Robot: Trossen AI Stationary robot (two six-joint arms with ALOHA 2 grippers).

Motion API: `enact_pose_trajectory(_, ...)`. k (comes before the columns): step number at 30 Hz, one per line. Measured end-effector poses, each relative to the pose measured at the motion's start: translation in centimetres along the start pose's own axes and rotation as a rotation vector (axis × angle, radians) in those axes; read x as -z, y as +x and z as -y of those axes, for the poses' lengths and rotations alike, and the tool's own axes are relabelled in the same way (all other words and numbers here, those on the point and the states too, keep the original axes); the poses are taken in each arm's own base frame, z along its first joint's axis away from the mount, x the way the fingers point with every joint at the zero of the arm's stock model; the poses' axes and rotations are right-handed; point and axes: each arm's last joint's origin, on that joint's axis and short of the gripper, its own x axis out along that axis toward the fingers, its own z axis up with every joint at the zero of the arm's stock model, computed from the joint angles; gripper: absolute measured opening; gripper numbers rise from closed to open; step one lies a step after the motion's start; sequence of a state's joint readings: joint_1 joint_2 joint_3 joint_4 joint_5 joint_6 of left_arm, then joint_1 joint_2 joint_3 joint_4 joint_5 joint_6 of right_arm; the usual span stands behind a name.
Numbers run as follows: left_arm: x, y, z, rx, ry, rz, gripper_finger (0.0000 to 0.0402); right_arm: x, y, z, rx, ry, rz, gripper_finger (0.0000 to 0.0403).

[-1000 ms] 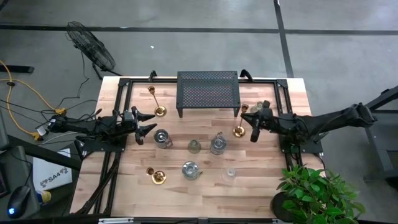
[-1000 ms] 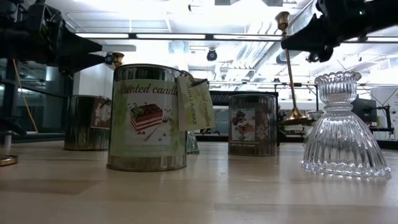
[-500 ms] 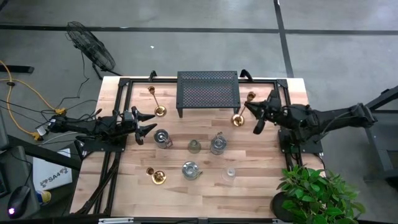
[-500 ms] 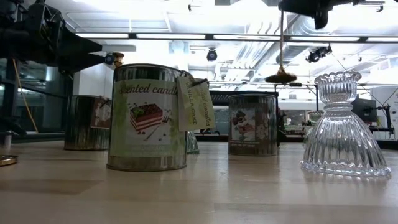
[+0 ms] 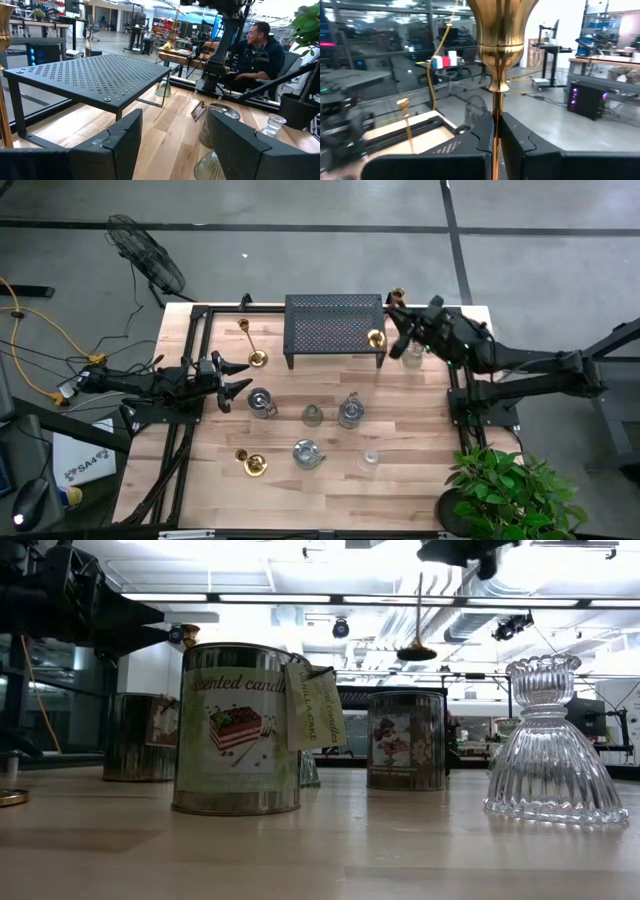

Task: Pick & Place candle stick holders
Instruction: Put the middle gold candle holder on the shelf

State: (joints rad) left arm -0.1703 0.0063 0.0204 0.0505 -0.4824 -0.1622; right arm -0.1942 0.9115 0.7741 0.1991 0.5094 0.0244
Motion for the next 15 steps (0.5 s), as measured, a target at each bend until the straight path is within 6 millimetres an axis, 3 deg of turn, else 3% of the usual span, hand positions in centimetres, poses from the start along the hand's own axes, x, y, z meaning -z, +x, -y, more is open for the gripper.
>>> enact_pose_trajectory(8, 0.0, 0.0, 0.0, 0.0, 0.0, 0.0, 0.0218, -0.7, 5.5, 2.1, 0.131, 0.035, -0.034, 0.0004)
enact_pose_trajectory(15, 0.0, 0.0, 0.0, 0.0, 0.0, 0.0, 0.0218, 0.9, 9.3, 4.6, 0.203, 0.056, -0.076, 0.0004)
